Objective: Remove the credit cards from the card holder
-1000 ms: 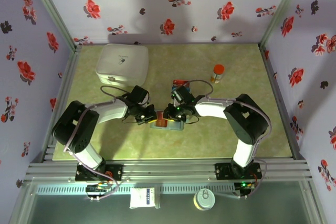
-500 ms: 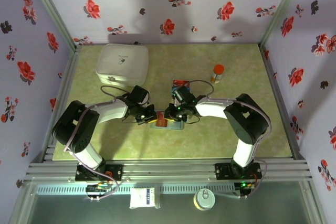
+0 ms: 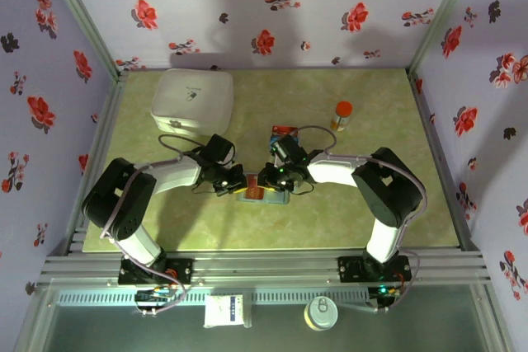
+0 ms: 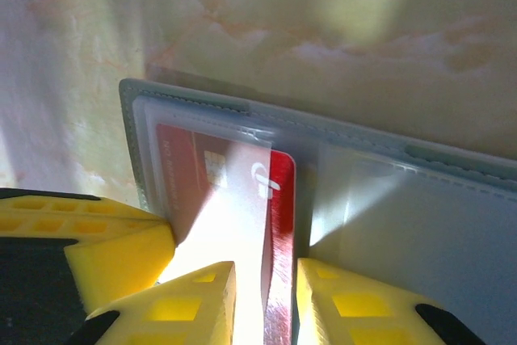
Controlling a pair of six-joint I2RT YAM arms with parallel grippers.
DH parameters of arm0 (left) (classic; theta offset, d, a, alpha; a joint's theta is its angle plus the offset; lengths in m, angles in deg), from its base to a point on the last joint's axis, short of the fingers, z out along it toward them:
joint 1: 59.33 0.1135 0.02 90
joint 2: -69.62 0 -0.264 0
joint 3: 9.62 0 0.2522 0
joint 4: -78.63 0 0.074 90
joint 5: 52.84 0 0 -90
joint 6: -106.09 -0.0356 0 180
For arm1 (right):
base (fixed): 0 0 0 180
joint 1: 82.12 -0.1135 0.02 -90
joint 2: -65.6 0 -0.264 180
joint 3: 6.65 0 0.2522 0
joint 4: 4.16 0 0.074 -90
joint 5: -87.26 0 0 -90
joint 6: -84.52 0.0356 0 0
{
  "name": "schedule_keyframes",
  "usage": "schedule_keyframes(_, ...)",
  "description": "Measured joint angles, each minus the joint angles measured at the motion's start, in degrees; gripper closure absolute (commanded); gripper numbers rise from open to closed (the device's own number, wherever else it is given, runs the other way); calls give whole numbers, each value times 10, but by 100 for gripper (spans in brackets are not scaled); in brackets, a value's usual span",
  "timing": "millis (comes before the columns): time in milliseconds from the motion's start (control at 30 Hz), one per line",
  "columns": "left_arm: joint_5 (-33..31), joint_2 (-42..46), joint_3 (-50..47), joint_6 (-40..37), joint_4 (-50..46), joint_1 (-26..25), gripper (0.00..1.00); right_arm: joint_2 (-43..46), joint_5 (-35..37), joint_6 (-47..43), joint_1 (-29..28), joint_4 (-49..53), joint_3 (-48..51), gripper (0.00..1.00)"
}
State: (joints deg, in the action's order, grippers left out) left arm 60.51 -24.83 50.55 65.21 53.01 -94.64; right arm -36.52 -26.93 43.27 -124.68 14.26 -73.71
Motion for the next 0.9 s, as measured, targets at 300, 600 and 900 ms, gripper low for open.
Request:
schedule_keyframes(300, 0, 0, 0, 0, 0, 0, 100, -2, -14, 17, 2, -33, 12, 75)
schedule_keyframes(600, 2, -1, 0, 0, 2, 0, 100, 18, -17, 31, 2, -69, 39, 81)
schedule_keyframes(900, 2, -1, 0, 0, 2, 0, 100, 20, -23, 47, 7, -109, 60, 87)
